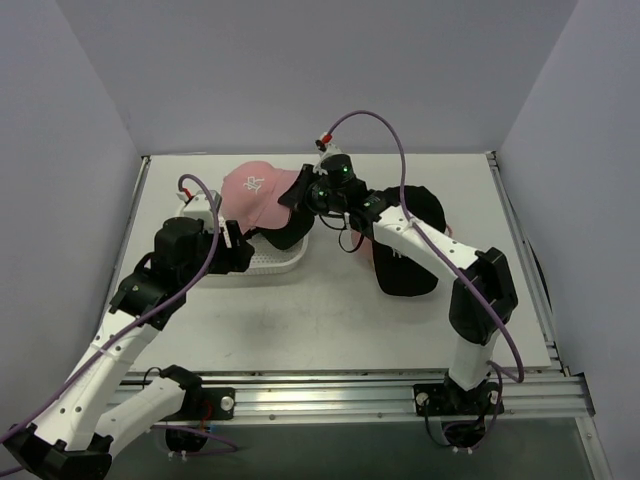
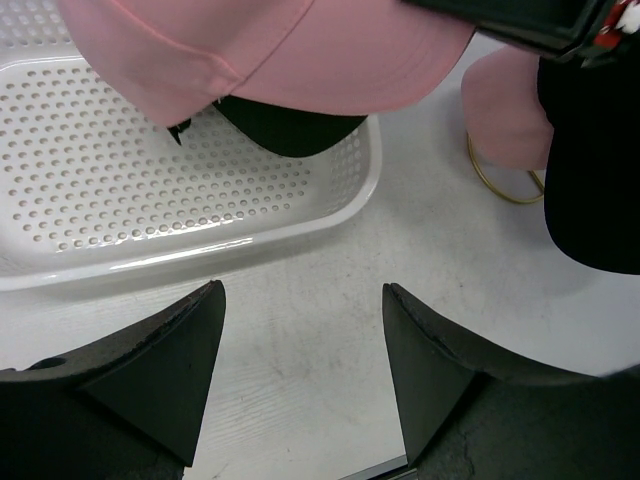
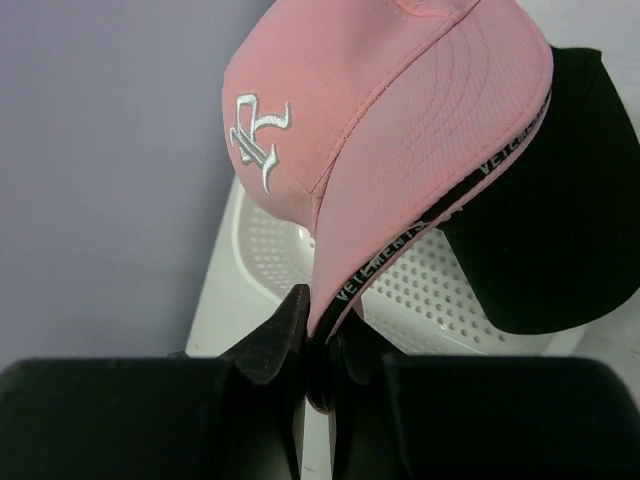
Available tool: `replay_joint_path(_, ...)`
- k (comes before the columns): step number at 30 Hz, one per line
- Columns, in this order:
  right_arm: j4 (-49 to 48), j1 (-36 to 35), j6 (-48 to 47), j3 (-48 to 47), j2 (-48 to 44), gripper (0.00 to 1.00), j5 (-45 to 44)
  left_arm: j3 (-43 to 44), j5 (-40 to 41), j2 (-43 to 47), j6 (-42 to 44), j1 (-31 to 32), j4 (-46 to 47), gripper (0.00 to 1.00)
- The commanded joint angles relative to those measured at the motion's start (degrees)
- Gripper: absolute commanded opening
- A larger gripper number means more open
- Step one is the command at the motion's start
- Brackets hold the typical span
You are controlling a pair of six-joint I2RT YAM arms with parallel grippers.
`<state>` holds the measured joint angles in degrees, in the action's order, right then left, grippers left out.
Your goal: Stack the hats
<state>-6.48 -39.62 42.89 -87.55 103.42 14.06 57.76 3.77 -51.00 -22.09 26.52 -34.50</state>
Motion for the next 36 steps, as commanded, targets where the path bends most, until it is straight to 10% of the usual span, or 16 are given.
replay_joint_path(1,-10.65,0.94,3.07,0.18,-4.54,0.00,6.14,2.01,-0.52,1.08,-0.59,-0.24,0.58,0.73)
replay_joint_path(24,-17.78,3.05,8.79,-3.33,-2.95,0.00,13.62,6.93,-0.87,5.13,-1.82,-0.24,-0.83,0.73)
replay_joint_path(36,-19.27,15.61,9.31,11.51,-20.25,0.00,21.17,5.17,-2.89,5.30,-3.05,-0.24,0.57,0.73)
